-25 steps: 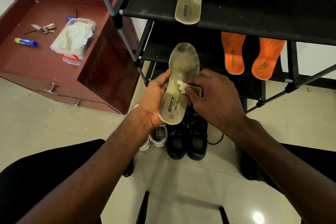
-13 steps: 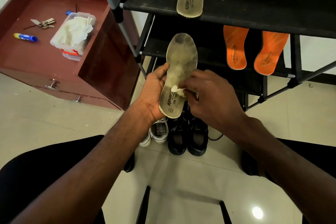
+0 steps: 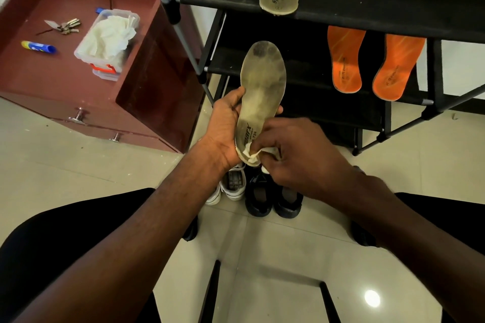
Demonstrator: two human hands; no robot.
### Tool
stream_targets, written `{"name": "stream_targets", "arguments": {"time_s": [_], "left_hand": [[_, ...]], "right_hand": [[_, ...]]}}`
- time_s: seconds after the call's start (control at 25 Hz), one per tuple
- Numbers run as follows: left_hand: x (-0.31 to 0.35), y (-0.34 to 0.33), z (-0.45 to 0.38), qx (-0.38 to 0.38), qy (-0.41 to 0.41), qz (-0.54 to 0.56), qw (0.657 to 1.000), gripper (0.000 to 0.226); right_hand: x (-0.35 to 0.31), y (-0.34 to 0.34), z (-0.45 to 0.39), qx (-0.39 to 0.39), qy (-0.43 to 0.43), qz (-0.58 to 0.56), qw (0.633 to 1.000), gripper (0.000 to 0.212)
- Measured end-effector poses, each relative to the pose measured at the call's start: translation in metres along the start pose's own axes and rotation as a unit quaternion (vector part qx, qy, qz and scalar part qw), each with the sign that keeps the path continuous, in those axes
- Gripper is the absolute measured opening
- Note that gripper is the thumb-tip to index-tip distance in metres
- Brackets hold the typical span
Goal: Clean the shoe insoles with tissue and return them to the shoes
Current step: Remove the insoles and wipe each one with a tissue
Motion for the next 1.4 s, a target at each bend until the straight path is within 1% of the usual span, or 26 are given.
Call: {"name": "stream_targets", "arguments": {"time_s": [0.12, 0.2, 0.32, 0.36, 0.4, 0.52, 0.56, 0.6, 0.68, 0.76, 0.8, 0.88, 0.96, 1.0, 1.04, 1.08, 1.16, 1.2, 1.24, 1.32, 1.36, 1.4], "left_hand": [[0.0, -0.001, -0.001, -0.002, -0.006, 0.015, 1.0, 0.05], [0.001, 0.002, 0.0, 0.015, -0.018, 0.019, 1.0, 0.057], [0.001, 0.004, 0.0, 0.015, -0.031, 0.017, 0.999, 0.062], [0.001, 0.004, 0.0, 0.012, -0.029, 0.013, 0.999, 0.063], [0.001, 0.002, -0.001, 0.006, -0.028, 0.011, 1.0, 0.063], [-0.001, -0.01, -0.003, -0.018, -0.036, 0.012, 0.999, 0.055], [-0.002, -0.011, -0.004, -0.021, -0.04, 0.013, 0.999, 0.054], [-0.003, -0.01, -0.004, -0.021, -0.042, 0.017, 0.999, 0.055], [-0.002, -0.006, -0.003, -0.029, -0.038, 0.029, 0.998, 0.061], [0.001, -0.003, -0.001, -0.036, -0.036, 0.029, 0.998, 0.064], [0.001, -0.004, -0.002, -0.04, -0.036, 0.028, 0.998, 0.063], [-0.005, -0.011, -0.005, -0.051, -0.031, 0.015, 0.998, 0.051], [-0.014, -0.021, -0.006, -0.059, -0.02, -0.009, 0.998, 0.042], [-0.018, -0.024, -0.006, -0.068, -0.016, -0.009, 0.998, 0.041], [-0.018, -0.024, -0.005, -0.072, -0.013, -0.007, 0.997, 0.041], [-0.015, -0.022, -0.003, -0.066, -0.017, -0.003, 0.998, 0.044], [-0.01, -0.015, -0.001, -0.055, -0.023, 0.0, 0.998, 0.052], [-0.008, -0.013, -0.001, -0.055, -0.023, -0.003, 0.998, 0.054], [-0.009, -0.016, -0.001, -0.062, -0.023, -0.01, 0.998, 0.053], [-0.014, -0.019, -0.004, -0.076, -0.016, -0.021, 0.997, 0.044], [-0.016, -0.019, -0.005, -0.077, -0.013, -0.022, 0.997, 0.042], [-0.017, -0.019, -0.005, -0.073, -0.012, -0.022, 0.997, 0.042]], "right_hand": [[0.021, 0.017, 0.001, 0.066, -0.059, -0.009, 0.996, 0.021], [0.017, 0.01, 0.001, 0.044, -0.046, -0.044, 0.997, 0.018], [0.003, -0.004, 0.001, 0.001, -0.015, -0.155, 0.988, 0.015], [0.006, -0.003, -0.001, 0.006, -0.021, -0.181, 0.983, 0.014], [0.012, 0.002, -0.002, 0.028, -0.035, -0.192, 0.98, 0.015], [0.031, 0.023, -0.002, 0.147, -0.1, -0.146, 0.973, 0.017], [0.029, 0.025, -0.002, 0.164, -0.1, -0.129, 0.973, 0.017], [0.021, 0.024, -0.004, 0.159, -0.079, -0.115, 0.977, 0.017], [0.003, 0.014, -0.004, 0.099, -0.016, -0.105, 0.989, 0.016], [-0.003, 0.008, 0.002, 0.051, 0.001, -0.047, 0.998, 0.017], [0.002, 0.01, 0.003, 0.055, -0.011, -0.01, 0.998, 0.018], [0.023, 0.029, 0.005, 0.126, -0.064, 0.032, 0.989, 0.017], [0.042, 0.051, 0.006, 0.21, -0.112, 0.03, 0.971, 0.016], [0.045, 0.055, 0.005, 0.228, -0.117, 0.016, 0.967, 0.017], [0.042, 0.051, 0.002, 0.22, -0.103, 0.005, 0.97, 0.017], [0.033, 0.04, 0.0, 0.187, -0.075, 0.002, 0.98, 0.017], [0.005, 0.012, 0.001, 0.097, -0.015, 0.026, 0.995, 0.018], [0.002, 0.008, 0.004, 0.082, -0.008, 0.049, 0.995, 0.018], [0.009, 0.014, 0.005, 0.099, -0.028, 0.064, 0.993, 0.019], [0.039, 0.042, 0.006, 0.185, -0.113, 0.075, 0.973, 0.019], [0.047, 0.049, 0.005, 0.206, -0.135, 0.061, 0.967, 0.018], [0.047, 0.048, 0.003, 0.205, -0.13, 0.043, 0.969, 0.018]]}}
Point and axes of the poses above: each hand's wrist, its own z-axis away from the middle knuckle, its own y-axis out of the back of the hand, x = y × z, the point moved 8 cm from there along -z, towards the middle knuckle, and after that the axes turned 14 degrees about -x, right-handed, at the moved point
